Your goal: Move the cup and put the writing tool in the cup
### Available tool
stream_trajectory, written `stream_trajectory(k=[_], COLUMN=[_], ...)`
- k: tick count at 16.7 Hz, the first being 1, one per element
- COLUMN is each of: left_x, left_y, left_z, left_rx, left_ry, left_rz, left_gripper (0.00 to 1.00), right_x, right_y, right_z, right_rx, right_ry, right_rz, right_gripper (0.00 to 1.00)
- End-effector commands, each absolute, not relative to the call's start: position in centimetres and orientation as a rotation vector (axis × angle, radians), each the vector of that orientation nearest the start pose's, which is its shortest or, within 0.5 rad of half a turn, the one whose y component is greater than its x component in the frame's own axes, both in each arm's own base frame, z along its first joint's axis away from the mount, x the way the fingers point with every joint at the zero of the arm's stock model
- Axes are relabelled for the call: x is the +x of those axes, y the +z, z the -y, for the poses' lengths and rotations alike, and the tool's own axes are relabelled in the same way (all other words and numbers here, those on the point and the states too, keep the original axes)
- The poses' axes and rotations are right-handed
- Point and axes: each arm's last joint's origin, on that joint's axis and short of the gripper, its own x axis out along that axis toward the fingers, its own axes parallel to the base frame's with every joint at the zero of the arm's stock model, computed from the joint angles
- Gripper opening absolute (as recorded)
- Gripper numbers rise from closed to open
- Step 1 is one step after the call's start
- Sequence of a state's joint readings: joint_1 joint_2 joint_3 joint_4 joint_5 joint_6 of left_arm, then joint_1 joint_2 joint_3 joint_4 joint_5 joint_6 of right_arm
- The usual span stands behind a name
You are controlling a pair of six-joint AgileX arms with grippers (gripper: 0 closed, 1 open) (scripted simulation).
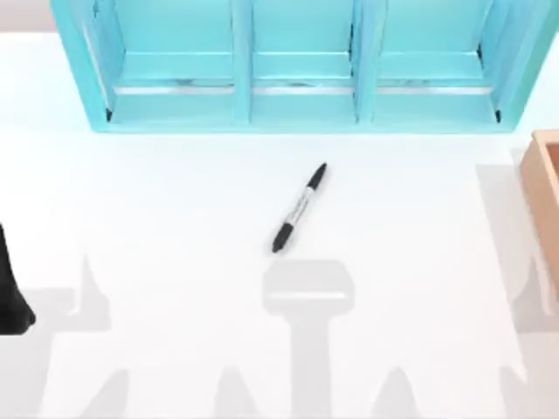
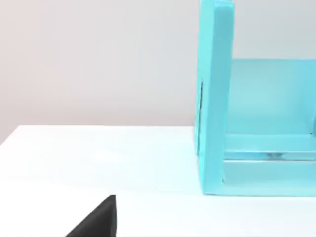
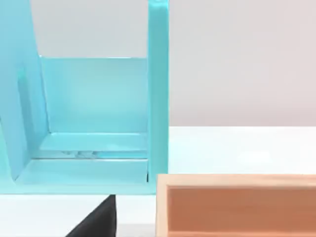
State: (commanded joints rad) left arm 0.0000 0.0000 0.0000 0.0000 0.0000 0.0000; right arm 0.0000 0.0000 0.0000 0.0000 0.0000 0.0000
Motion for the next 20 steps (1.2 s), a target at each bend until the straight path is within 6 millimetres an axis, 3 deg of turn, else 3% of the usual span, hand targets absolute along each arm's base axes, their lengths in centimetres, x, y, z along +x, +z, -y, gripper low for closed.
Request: stream_trajectory(k=[5, 10, 15, 20], left_x=[10.6, 10.6, 10.6, 10.6], left_y=[16.0, 16.0, 16.0, 16.0], left_z=[0.1, 0.1, 0.1, 0.1], left_rx=[0.000, 0.000, 0.000, 0.000], left_ry=[0.000, 0.000, 0.000, 0.000], left_rz=[0.000, 0.000, 0.000, 0.000], left_gripper=[1.00, 1.00, 1.00, 1.00], right_x=[10.6, 12.0, 18.0, 25.2], right_y=[17.1, 22.2, 26.2, 26.3], right_z=[0.3, 1.2, 3.5, 7.3], right_rx=[-0.017, -0.075, -0.096, -0.055], right_ry=[-0.020, -0.077, -0.106, -0.078], right_rz=[-0.059, -0.327, -0.800, -1.246], right_gripper=[1.00, 1.00, 1.00, 1.00])
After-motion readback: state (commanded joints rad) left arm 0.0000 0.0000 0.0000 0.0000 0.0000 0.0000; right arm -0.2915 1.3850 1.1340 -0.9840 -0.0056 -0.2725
